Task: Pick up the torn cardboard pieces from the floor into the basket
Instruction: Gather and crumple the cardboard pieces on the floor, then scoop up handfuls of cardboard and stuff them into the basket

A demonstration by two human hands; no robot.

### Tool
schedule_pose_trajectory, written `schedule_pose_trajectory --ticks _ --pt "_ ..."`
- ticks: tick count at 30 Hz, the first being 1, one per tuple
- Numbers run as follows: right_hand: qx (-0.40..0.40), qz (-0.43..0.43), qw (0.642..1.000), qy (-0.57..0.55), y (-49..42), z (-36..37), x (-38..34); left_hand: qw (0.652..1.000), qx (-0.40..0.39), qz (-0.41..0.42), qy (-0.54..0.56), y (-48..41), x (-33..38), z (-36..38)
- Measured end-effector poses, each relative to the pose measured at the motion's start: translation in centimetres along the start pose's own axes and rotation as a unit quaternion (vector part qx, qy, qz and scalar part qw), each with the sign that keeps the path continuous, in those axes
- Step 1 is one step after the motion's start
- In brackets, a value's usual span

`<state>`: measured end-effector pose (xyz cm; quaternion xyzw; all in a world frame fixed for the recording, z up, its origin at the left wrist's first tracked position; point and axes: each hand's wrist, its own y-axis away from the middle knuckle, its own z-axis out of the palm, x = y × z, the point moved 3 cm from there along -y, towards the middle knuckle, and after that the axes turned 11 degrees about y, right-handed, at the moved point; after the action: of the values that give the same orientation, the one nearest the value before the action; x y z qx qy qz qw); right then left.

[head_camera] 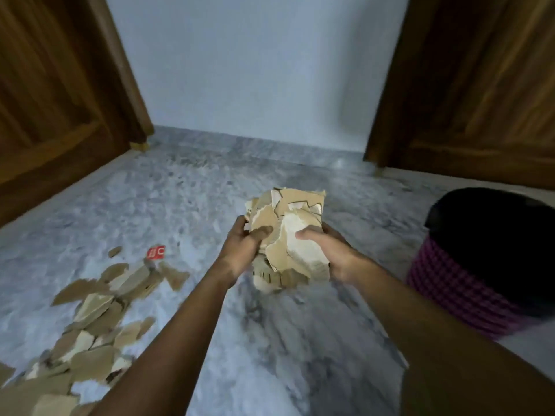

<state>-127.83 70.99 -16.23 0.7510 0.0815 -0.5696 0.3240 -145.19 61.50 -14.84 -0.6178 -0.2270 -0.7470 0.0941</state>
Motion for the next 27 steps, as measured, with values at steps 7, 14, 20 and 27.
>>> schedule_pose_trajectory --ticks 7,14,20,27 --pt "0.266 -0.046 0.962 -0.027 5.8 -23.5 -0.4 0.982 -0.186 0.009 -0.038 -4.5 3.5 25.4" --pt "0.377 -0.002 0.925 -0.035 11.7 -37.0 3.5 0.951 -0.300 -0.071 -0.011 -4.0 0.7 42.5" --pt "0.362 0.111 0.925 0.023 12.2 -40.3 6.6 0.947 -0.275 -0.160 -0.034 -3.6 -1.8 44.7" --pt "0.332 0.090 0.927 0.149 10.4 -35.7 4.3 0.968 -0.245 0.004 -0.053 -3.6 0.2 38.3"
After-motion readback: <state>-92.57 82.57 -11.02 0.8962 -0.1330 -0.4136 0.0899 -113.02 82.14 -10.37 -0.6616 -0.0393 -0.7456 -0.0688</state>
